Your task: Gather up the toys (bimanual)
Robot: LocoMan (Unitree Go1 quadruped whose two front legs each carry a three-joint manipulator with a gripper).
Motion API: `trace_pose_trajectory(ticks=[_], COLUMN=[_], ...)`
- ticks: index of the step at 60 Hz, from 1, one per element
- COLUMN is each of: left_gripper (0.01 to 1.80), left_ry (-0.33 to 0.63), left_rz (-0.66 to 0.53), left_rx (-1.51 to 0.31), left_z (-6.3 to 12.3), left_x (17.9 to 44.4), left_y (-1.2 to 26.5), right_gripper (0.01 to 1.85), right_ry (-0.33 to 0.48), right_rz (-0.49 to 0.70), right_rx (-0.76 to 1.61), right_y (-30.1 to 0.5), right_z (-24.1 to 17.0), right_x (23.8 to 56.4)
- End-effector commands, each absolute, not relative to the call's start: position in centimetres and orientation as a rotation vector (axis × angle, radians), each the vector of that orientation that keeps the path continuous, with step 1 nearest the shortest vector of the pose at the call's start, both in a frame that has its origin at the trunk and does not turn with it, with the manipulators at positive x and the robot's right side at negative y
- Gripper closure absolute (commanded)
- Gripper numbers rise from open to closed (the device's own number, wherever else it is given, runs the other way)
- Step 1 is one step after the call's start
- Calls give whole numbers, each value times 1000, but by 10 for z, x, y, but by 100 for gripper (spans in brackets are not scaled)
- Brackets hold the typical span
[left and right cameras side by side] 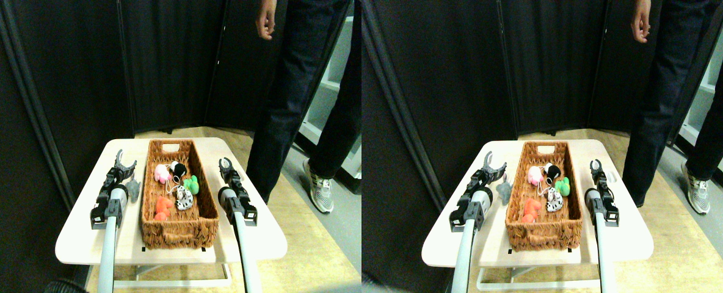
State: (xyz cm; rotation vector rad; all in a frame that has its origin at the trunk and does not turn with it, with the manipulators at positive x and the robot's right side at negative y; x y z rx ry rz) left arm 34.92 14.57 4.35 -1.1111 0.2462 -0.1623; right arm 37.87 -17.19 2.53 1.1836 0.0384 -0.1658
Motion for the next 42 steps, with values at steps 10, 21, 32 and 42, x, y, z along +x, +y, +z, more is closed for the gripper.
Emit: trace_pose_trajectory(ticks=[10,21,32,42], left_gripper=[91,88,91,97], left_ry=[249,267,288,260], left_rz=[-186,-164,-158,-130], left_rx=[-1091,-1112,-1162,-1185], left_z=[45,38,30,15], left_x=[347,339,332,331], left_y=[136,128,123,124], right_gripper=[185,185,185,185], right_ry=[-7,1,2,14], right_rz=[-137,-157,-165,-146], right_rx=[1214,1228,1256,1287], right_y=[-169,-168,-166,-163], right_z=[36,35,34,32], right_x=[383,385,385,385])
